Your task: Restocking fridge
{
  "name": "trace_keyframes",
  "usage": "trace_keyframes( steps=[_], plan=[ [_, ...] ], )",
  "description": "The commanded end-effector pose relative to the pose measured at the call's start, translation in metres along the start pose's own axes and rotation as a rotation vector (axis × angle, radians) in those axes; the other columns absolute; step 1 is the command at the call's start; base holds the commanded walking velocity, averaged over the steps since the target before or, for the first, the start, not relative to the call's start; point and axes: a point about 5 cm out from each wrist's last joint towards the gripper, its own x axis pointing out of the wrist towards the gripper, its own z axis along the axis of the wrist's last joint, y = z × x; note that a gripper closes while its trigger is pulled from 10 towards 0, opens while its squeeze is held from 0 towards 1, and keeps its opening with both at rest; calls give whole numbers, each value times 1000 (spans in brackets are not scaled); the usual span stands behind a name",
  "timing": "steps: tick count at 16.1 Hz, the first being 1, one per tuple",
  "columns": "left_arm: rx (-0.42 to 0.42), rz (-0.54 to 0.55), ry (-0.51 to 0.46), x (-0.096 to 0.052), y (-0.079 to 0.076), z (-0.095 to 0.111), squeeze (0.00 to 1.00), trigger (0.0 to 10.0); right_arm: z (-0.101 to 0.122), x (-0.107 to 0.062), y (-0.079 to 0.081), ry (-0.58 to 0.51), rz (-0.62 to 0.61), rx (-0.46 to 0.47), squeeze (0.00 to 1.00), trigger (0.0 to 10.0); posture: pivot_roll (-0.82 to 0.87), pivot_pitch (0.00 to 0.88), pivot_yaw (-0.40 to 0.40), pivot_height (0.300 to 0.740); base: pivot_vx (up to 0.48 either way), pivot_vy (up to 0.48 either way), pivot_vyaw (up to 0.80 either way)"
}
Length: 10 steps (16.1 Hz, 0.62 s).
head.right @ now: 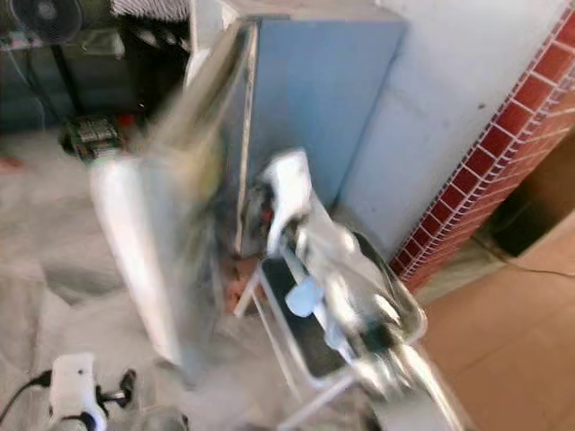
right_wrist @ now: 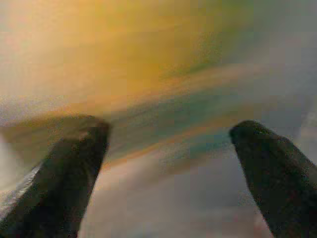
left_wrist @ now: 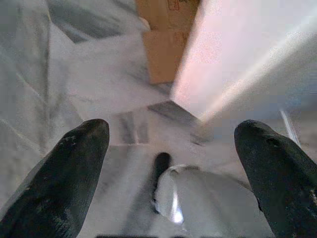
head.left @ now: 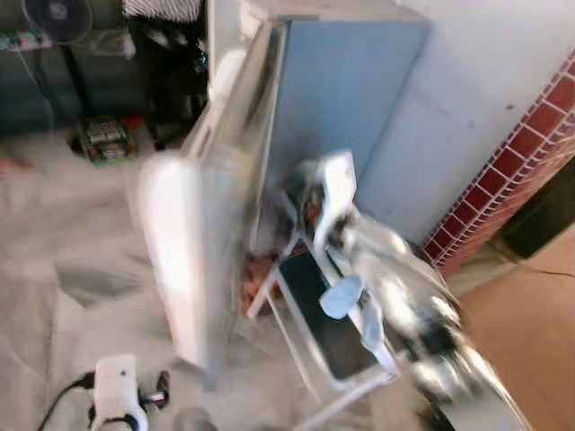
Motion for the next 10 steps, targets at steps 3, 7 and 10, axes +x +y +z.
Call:
trace_keyframes(
  steps=[3,7,10],
  plan=[
    [-20,12,-12,-1,0,4,0,10000,55,-28,59,-92,473,28,0,10000,260,17,-148,740,0,0,0],
    [8,6,-8,5,3,7,0,10000,54,-52,49,-31,380,63,0,10000,240,9,-135,740,0,0,0],
    [19,23,-12,7,5,9,0,10000,18,-30,0,84,-60,48,0,10000,247,8,-132,740,0,0,0]
  ],
)
